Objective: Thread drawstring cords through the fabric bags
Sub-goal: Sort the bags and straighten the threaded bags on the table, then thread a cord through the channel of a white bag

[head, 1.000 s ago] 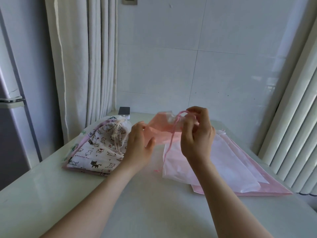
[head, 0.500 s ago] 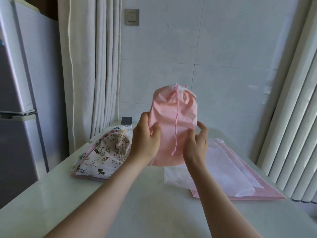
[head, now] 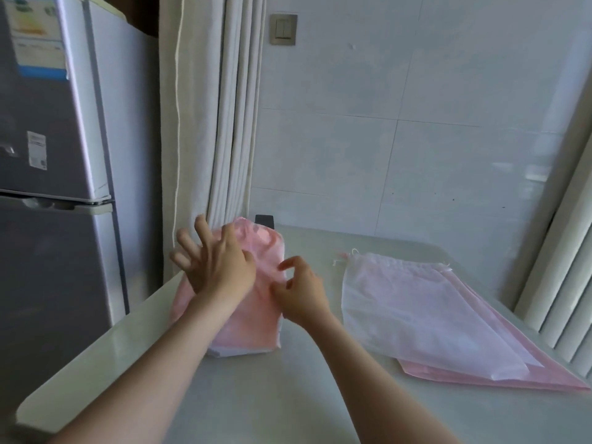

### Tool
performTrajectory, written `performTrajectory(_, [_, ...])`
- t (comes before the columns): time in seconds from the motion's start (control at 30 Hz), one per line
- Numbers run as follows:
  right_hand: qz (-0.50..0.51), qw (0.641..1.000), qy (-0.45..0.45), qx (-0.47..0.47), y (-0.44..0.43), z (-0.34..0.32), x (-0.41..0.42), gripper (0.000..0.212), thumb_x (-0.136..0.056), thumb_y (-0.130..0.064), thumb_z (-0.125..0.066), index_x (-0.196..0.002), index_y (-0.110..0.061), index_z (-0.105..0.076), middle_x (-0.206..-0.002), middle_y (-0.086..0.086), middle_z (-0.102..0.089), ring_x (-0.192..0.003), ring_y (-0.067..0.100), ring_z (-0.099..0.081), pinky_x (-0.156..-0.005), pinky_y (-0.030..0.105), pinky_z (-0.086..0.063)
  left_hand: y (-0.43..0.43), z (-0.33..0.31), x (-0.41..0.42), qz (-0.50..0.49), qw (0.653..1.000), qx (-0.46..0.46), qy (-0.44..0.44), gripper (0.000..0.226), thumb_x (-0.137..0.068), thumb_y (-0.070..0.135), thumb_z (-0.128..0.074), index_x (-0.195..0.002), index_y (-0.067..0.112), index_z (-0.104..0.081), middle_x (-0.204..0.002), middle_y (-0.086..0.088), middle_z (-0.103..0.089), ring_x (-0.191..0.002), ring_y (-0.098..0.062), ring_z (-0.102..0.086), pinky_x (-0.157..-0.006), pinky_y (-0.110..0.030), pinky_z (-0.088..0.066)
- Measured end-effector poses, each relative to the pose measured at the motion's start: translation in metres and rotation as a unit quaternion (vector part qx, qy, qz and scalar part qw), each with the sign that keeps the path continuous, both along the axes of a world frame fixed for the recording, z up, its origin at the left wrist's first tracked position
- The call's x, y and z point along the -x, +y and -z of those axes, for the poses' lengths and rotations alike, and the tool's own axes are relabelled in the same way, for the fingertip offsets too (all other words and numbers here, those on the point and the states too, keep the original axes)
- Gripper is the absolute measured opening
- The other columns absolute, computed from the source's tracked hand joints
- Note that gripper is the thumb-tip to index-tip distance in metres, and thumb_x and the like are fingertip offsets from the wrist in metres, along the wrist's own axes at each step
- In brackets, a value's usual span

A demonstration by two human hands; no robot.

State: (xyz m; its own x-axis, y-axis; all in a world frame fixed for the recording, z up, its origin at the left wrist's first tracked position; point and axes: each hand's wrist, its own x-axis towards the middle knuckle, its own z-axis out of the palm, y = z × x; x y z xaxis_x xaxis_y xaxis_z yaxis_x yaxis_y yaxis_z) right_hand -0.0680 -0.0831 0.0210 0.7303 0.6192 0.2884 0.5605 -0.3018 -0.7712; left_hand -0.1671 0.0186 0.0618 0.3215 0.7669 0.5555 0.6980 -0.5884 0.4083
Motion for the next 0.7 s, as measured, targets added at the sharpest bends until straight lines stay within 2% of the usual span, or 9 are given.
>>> performTrajectory(0.1, [-0.011,0.998,-0.024,0.051,0.015,0.012,0.001,0.033,-0.078,-0.032,-0.05,-0.11,-0.031,-0.052,-0.08,0.008,-0.072,-0.081,0.033,-0.07,-0.072,0.045,-0.062,0.011,0.02,-0.007,0.039,0.993,0.075,0.079,0.07,-0.099,0.053,-0.047,-0.162,0.037,-0.021,-0.156,-0.014,-0.028,-0.137,-0.041,-0.024,-0.108,-0.055,-0.026])
performTrajectory(0.2, [-0.034,0.995,-0.05,0.079,0.024,0.012,0.003,0.026,-0.09,-0.035,-0.049,-0.113,-0.026,-0.056,-0.085,0.011,-0.072,-0.085,0.033,-0.069,-0.077,0.043,-0.06,0.023,0.039,-0.018,0.065,0.981,0.146,0.112,0.08,-0.097,0.066,-0.033,-0.164,0.031,-0.008,-0.159,-0.018,-0.029,-0.142,-0.045,-0.023,-0.114,-0.059,-0.025])
performTrajectory(0.3, [-0.029,0.989,-0.087,0.119,0.028,0.008,-0.003,0.033,-0.093,-0.025,-0.047,-0.123,-0.022,-0.06,-0.11,0.012,-0.071,-0.101,0.034,-0.065,-0.081,0.039,-0.052,0.032,0.051,-0.026,0.081,0.97,0.183,0.135,0.083,-0.099,0.06,-0.033,-0.164,0.025,0.003,-0.169,-0.017,-0.013,-0.151,-0.049,-0.014,-0.12,-0.063,-0.019])
performTrajectory(0.4, [-0.016,0.986,-0.099,0.136,0.026,0.005,-0.004,0.046,-0.087,-0.031,-0.044,-0.127,-0.02,-0.064,-0.117,0.012,-0.066,-0.104,0.036,-0.064,-0.08,0.039,-0.052,0.037,0.061,-0.031,0.105,0.963,0.207,0.137,0.085,-0.101,0.051,-0.039,-0.164,0.027,0.013,-0.174,-0.009,0.006,-0.157,-0.046,-0.002,-0.124,-0.061,-0.012])
performTrajectory(0.53, [-0.035,0.98,-0.12,0.158,0.032,0.016,-0.005,0.04,-0.092,-0.014,-0.05,-0.128,-0.015,-0.067,-0.124,0.015,-0.068,-0.114,0.037,-0.062,-0.092,0.041,-0.053,0.043,0.071,-0.033,0.108,0.962,0.184,0.169,0.08,-0.102,0.046,-0.043,-0.166,0.024,0.001,-0.174,-0.011,0.005,-0.157,-0.048,0.001,-0.125,-0.062,-0.01])
performTrajectory(0.6, [-0.043,0.982,-0.113,0.147,0.034,0.019,-0.007,0.042,-0.091,-0.009,-0.048,-0.128,-0.012,-0.068,-0.12,0.014,-0.072,-0.112,0.036,-0.064,-0.091,0.038,-0.053,0.045,0.069,-0.031,0.099,0.971,0.169,0.136,0.078,-0.097,0.049,-0.05,-0.161,0.019,-0.017,-0.171,-0.014,-0.012,-0.155,-0.047,-0.013,-0.122,-0.061,-0.021])
performTrajectory(0.7, [-0.049,0.989,-0.09,0.108,0.032,0.017,-0.011,0.041,-0.088,-0.008,-0.05,-0.122,-0.015,-0.073,-0.099,0.008,-0.077,-0.097,0.028,-0.068,-0.085,0.031,-0.053,0.037,0.056,-0.031,0.076,0.99,0.114,0.036,0.072,-0.087,0.049,-0.066,-0.139,0.006,-0.04,-0.144,-0.021,-0.044,-0.133,-0.045,-0.043,-0.106,-0.053,-0.04])
